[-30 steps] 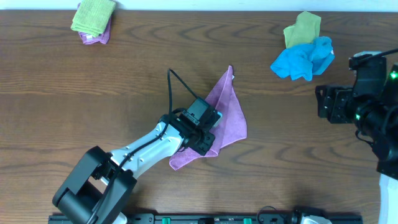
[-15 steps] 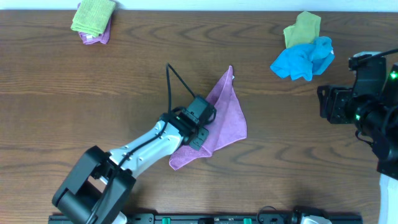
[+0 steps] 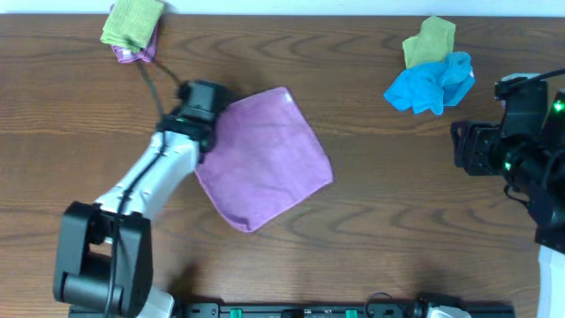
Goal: Fold the cloth
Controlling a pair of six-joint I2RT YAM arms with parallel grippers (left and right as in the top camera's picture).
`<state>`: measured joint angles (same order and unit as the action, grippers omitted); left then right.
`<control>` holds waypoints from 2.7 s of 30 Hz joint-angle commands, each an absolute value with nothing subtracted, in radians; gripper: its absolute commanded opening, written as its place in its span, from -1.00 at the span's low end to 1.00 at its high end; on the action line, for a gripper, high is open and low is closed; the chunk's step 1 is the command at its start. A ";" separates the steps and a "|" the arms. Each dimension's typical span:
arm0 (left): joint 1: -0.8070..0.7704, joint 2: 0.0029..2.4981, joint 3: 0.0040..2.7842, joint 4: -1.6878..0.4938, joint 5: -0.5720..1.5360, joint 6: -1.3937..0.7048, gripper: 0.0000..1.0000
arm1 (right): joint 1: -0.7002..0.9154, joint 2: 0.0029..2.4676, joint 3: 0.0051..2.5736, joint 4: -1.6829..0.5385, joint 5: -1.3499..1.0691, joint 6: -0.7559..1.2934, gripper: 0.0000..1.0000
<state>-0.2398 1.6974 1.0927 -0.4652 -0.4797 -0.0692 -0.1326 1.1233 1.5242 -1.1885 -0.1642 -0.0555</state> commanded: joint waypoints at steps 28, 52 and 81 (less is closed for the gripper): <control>-0.203 1.667 1.051 -0.840 0.262 -0.318 -0.88 | 0.275 1.756 1.423 -0.906 -0.377 -0.020 -0.97; -0.517 1.667 0.936 -0.805 0.152 -0.356 -0.88 | 0.416 2.040 1.423 -0.338 -0.419 0.066 -0.97; -0.516 1.650 0.913 -0.857 -0.007 -0.400 -0.88 | 0.373 2.015 1.641 -0.859 -0.276 -0.088 -0.97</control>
